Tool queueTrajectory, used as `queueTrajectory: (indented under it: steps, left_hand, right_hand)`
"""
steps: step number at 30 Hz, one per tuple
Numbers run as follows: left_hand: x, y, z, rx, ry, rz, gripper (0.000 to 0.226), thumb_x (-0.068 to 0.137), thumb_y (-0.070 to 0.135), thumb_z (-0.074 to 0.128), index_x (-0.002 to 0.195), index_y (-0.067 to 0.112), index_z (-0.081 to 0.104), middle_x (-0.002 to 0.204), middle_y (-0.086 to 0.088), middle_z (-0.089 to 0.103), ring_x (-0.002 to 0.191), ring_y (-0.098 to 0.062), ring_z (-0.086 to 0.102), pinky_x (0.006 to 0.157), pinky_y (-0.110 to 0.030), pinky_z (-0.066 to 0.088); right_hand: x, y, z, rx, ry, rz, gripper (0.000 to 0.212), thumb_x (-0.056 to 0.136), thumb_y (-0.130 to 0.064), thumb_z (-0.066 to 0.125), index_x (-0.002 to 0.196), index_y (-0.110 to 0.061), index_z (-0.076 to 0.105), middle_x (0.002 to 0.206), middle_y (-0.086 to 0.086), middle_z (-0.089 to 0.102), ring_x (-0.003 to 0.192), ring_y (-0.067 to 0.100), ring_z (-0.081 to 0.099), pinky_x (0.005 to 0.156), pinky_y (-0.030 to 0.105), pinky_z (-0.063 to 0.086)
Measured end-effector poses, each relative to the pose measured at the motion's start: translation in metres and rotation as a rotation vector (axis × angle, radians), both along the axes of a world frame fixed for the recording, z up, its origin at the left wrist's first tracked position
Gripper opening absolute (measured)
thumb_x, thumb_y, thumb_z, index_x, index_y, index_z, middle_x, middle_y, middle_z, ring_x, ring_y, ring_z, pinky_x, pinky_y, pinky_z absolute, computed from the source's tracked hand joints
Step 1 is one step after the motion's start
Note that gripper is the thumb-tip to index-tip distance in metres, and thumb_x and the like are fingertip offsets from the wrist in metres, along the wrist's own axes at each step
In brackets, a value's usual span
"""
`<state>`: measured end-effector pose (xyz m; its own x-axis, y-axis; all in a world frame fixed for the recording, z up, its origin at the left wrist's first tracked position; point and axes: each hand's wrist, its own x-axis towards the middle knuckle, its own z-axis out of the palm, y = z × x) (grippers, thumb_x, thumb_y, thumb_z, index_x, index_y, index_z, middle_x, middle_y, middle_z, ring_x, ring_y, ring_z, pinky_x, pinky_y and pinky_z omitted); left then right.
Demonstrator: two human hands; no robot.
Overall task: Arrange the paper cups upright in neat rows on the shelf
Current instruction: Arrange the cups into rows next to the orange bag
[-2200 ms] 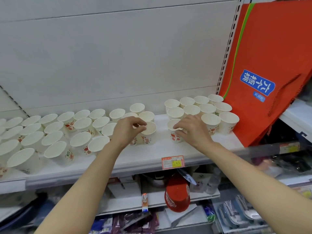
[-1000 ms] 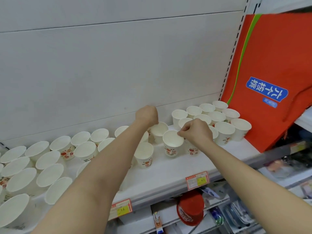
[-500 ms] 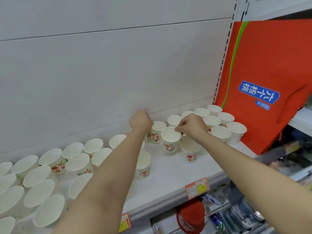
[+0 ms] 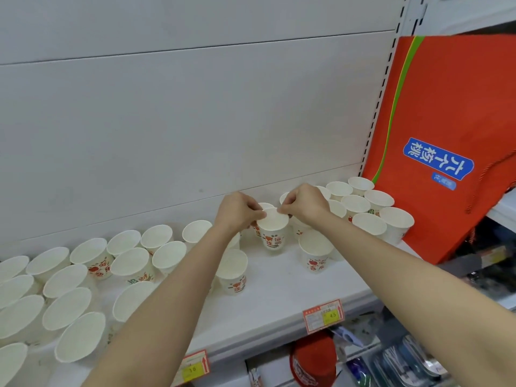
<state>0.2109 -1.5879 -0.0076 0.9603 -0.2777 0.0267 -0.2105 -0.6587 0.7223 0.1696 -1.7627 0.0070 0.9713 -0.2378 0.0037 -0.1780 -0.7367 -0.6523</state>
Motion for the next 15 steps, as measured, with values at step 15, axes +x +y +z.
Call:
queueTrajectory:
  steps: [15]
  left_hand:
    - [0.010,0.025,0.002,0.162,-0.176,0.423,0.011,0.079,0.021,0.065,0.081,0.021,0.076,0.078,0.001,0.072,0.078,-0.023,0.066,0.063,-0.026,0.047]
  right_hand:
    - [0.002,0.008,-0.017,-0.190,0.138,-0.089,0.010,0.064,-0.013,0.069,0.073,-0.016,0.072,0.073,0.000,0.069,0.070,0.020,0.066,0.058,0.024,0.049]
